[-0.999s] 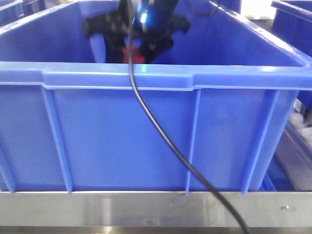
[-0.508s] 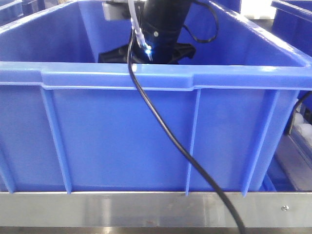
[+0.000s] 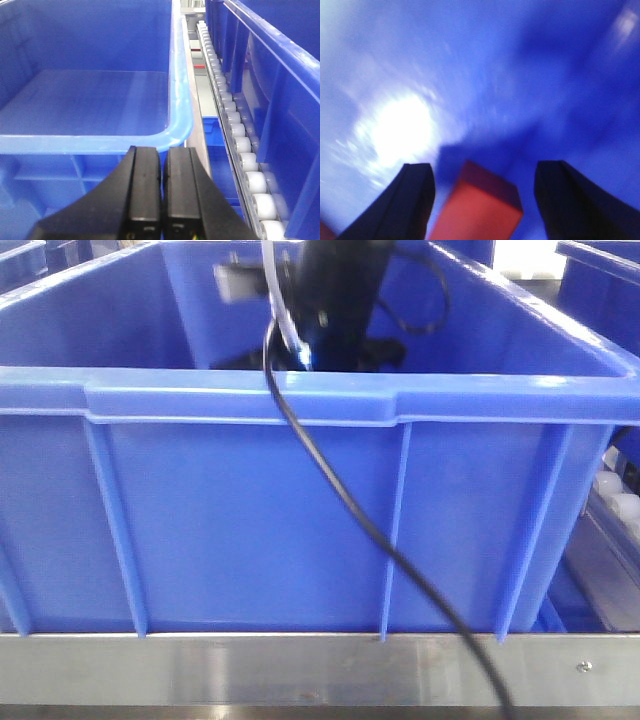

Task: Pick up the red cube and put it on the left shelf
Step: 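Open the right gripper to release the red cube in the crate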

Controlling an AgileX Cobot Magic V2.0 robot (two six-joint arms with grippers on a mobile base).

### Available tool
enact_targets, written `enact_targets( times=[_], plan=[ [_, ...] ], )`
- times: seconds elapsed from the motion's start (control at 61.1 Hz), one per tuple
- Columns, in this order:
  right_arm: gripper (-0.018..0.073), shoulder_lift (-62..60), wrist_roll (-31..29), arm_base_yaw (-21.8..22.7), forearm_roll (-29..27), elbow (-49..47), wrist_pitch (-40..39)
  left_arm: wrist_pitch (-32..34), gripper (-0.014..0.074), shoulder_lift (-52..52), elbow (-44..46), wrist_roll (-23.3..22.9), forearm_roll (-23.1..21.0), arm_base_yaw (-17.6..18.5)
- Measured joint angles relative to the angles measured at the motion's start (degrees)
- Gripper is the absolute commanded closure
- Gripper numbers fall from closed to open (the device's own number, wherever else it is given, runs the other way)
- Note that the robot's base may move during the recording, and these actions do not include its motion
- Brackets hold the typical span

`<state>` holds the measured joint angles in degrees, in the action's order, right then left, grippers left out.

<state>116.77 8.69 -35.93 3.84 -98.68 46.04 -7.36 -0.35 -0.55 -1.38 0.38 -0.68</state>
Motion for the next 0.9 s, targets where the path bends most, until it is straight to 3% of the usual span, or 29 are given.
enact_targets(
  times=[0.131, 0.409, 0.655, 0.9],
  plan=[
    [0.0097, -1.91, 0.0, 0.0, 0.13, -1.67, 0.83, 0.0, 0.0495, 0.0, 0.0, 0.0, 0.0, 0.0],
    [0.0525, -9.14, -0.02, 0.0, 0.13, -1.28, 1.39, 0.0, 0.0495, 0.0, 0.0, 0.0, 0.0, 0.0],
    [0.0503, -16.32, -0.02, -0.4, 0.15, 8.26, -3.7, 0.0, 0.0495, 0.0, 0.0, 0.0, 0.0, 0.0],
    [0.0503, -25.98, -0.02, -2.2, 0.25, 22.4, -15.79, 0.0, 0.0495, 0.0, 0.0, 0.0, 0.0, 0.0]
  ],
)
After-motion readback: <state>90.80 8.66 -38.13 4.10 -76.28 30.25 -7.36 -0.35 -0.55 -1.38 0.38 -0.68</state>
